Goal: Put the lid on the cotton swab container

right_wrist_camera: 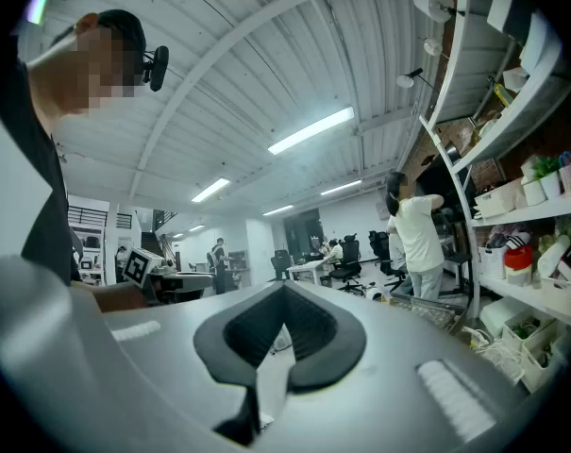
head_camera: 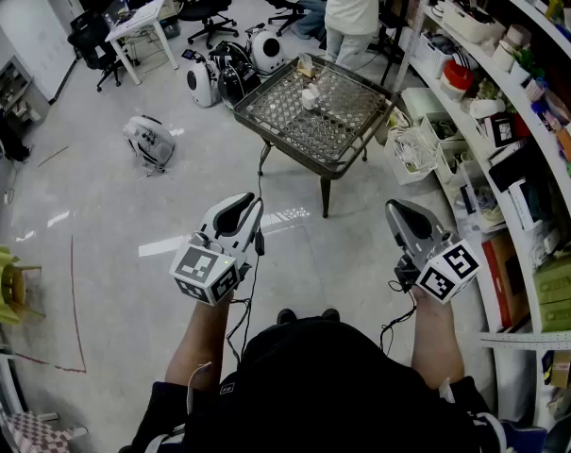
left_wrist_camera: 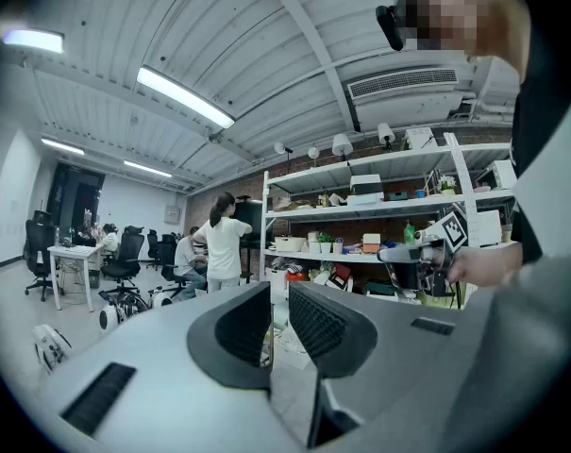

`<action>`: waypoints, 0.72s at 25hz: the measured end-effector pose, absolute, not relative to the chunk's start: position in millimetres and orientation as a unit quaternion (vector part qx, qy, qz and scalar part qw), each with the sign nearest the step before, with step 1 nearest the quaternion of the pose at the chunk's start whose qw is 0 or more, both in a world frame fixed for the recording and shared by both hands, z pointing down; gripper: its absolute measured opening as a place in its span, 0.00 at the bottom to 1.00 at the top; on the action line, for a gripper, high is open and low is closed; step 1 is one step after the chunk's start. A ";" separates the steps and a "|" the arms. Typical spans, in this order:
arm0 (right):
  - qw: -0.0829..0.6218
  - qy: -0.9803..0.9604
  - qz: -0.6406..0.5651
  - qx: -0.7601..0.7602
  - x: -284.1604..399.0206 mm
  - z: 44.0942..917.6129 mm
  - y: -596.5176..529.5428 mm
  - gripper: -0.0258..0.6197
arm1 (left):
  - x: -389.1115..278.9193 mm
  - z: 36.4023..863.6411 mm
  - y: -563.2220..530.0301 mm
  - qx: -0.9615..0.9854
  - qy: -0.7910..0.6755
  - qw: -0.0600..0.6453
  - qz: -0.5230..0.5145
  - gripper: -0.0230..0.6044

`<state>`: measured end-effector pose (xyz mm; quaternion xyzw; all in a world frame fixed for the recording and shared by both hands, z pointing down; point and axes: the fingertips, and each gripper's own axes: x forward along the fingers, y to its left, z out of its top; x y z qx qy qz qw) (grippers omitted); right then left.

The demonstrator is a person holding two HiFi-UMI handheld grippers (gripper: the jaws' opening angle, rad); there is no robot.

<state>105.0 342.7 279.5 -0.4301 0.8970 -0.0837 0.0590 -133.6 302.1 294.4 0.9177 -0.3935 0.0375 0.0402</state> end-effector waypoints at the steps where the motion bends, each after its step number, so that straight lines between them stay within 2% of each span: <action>1: 0.058 0.898 -0.086 -0.427 103.0 280.4 342.8 0.05 | -133.0 293.6 301.9 0.917 -0.394 0.039 0.038 0.14; 11: 0.063 0.902 -0.086 -0.419 93.1 279.6 341.2 0.05 | -137.8 290.0 304.5 0.920 -0.390 0.029 0.031 0.14; 18: 0.065 0.920 -0.058 -0.381 59.9 265.3 343.7 0.05 | -149.3 291.7 307.4 0.923 -0.380 0.023 0.045 0.07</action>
